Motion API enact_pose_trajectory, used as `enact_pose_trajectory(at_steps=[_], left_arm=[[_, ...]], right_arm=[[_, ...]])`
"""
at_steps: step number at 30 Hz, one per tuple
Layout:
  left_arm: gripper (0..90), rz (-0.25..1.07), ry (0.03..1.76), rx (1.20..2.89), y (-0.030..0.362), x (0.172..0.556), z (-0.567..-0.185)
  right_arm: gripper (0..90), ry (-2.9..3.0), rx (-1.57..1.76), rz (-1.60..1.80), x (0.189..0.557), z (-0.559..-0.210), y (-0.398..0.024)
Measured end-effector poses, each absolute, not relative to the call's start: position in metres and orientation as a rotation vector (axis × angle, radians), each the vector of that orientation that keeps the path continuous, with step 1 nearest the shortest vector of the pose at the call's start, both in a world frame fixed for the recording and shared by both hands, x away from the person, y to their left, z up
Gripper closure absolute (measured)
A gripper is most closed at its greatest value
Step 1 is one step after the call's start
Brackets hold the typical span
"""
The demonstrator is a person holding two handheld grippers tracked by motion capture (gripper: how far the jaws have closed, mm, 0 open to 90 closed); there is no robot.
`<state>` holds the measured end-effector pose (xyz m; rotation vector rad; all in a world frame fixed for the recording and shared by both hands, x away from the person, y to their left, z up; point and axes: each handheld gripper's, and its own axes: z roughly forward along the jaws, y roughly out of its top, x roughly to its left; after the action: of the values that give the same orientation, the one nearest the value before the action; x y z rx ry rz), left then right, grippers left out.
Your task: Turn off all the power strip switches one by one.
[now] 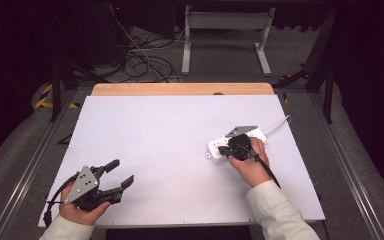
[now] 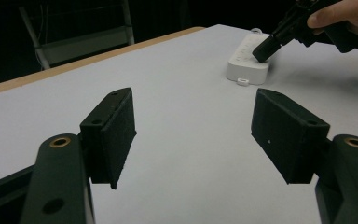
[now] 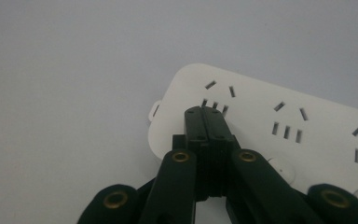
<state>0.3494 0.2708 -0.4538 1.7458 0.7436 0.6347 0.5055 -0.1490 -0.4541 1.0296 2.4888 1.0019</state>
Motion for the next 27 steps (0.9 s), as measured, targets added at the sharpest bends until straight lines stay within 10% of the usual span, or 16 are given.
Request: enact_pose_trajectory(at_steps=[27], left_arm=[[31.1, 0.635, 0.740, 1.742, 0.2688, 0.3507, -0.4543]], right_arm=[[90.0, 2.496, 1.008, 0.934, 0.5045, -0.4522, -0.1469]])
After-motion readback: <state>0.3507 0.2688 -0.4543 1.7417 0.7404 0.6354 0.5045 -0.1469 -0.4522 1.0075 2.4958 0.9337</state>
